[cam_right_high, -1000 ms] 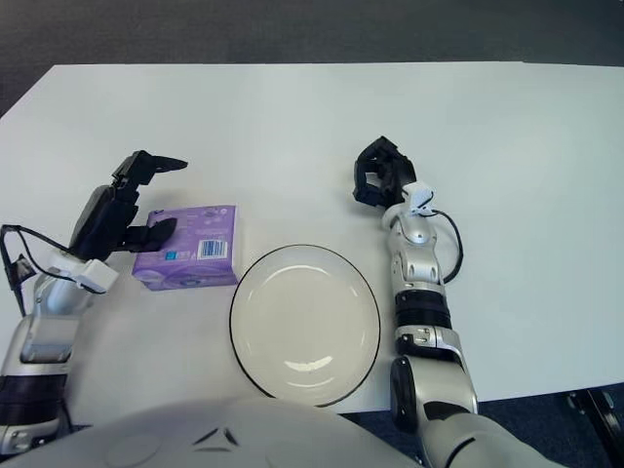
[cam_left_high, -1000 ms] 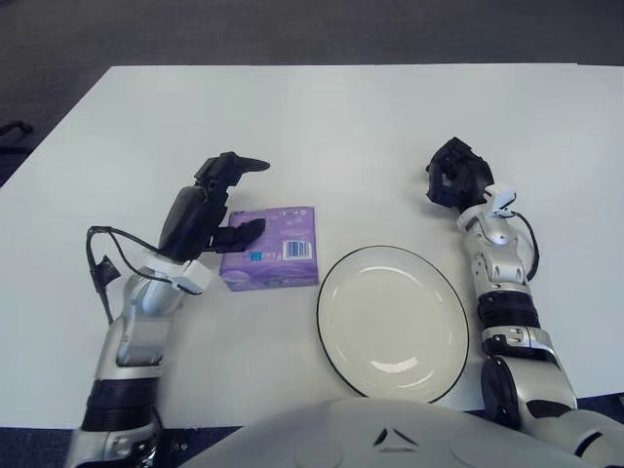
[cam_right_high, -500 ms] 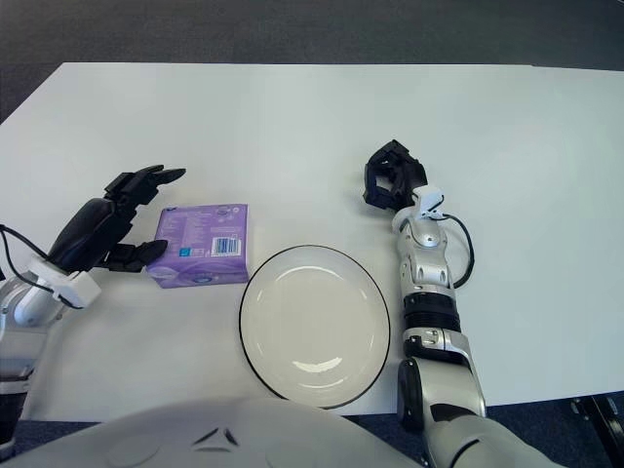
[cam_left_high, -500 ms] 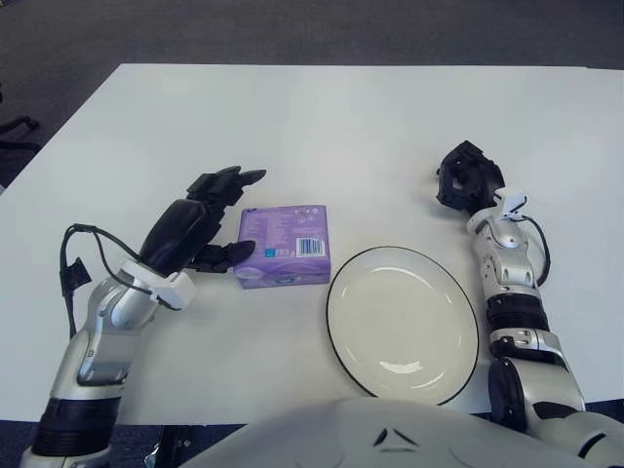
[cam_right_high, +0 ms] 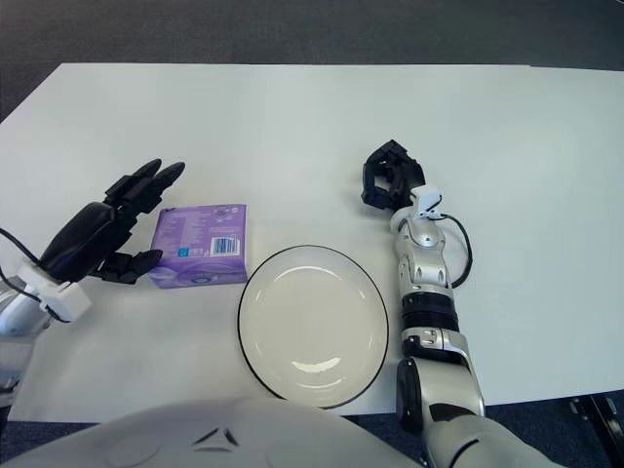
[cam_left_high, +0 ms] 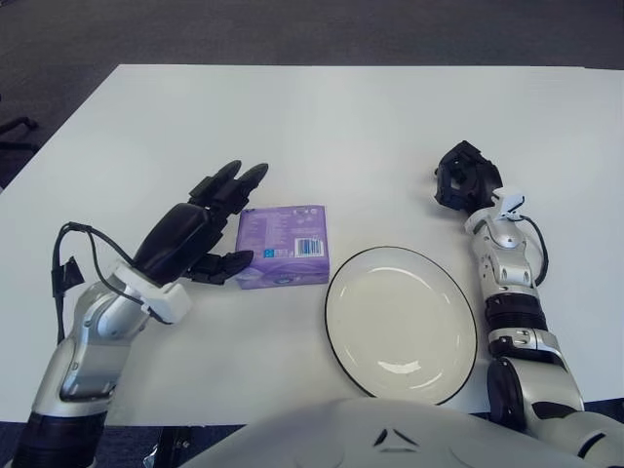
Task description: Put the tissue paper into the plate.
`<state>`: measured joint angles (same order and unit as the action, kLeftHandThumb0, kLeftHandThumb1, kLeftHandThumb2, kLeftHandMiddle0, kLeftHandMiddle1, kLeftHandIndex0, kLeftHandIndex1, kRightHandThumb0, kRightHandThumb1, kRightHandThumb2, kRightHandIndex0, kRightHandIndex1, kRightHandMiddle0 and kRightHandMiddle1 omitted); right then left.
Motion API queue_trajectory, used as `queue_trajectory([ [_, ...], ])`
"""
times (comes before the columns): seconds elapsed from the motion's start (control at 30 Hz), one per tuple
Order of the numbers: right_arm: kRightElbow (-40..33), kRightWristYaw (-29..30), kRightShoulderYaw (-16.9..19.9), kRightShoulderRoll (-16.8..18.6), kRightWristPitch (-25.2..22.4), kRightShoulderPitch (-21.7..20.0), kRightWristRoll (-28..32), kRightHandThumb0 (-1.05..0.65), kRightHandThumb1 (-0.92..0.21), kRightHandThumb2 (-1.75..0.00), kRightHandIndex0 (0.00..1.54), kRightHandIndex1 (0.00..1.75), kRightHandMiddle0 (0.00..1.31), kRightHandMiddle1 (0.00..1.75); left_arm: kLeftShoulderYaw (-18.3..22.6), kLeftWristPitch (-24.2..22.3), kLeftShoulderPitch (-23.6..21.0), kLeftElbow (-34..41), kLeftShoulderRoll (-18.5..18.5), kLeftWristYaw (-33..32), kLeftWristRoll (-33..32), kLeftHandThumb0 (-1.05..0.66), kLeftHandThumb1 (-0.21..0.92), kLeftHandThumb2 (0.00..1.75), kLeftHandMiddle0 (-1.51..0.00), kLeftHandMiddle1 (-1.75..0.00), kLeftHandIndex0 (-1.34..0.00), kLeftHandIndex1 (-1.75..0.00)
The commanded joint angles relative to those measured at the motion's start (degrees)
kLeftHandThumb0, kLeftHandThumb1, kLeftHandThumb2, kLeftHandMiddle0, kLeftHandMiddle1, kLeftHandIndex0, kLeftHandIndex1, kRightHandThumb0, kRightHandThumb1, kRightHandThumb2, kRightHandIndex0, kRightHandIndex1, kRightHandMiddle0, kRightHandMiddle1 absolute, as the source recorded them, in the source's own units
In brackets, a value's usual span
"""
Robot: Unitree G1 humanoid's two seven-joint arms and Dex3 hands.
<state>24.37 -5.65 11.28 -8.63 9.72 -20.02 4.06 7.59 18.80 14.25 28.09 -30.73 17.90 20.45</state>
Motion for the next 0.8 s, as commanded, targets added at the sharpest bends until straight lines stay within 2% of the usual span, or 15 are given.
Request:
queue_trajectory([
  [0.0,5.7,0.4,-0.2,2.4,-0.1,7.1,0.8,-0.43,-0.49,-1.10,1.27,1.75,0.48,1.75,0.5,-3.3,0.8,3.4,0.0,1.9,-1.5,-1.05,0.92,0.98,0.00,0.00,0.00,0.00],
  [0.17,6.4,0.0,-0.2,2.1,0.4,6.9,0.8,-0.43,-0.49,-1.10,1.27,1.75,0.48,1.75,-0.3,-6.1,-0.4,6.9,0.2,2.6,0.3,-1.05,0.92,0.98,0.00,0.00,0.00,0.00],
  [0.37,7.2,-0.1,-0.2,2.0,1.1,6.5,0.7,-0.43,-0.49,-1.10,1.27,1.75,0.48,1.75,-1.7,-10.6,-2.6,12.1,1.0,3.3,3.6,-1.05,0.92,0.80,0.00,0.00,0.00,0.00],
  [0.77,8.8,0.0,-0.2,1.8,2.3,5.9,0.6,-0.43,-0.48,-1.12,1.28,1.75,0.49,1.75,-6.4,-22.3,-6.9,20.7,1.2,10.2,9.4,-1.05,0.92,0.69,0.00,0.00,-0.01,-0.01],
])
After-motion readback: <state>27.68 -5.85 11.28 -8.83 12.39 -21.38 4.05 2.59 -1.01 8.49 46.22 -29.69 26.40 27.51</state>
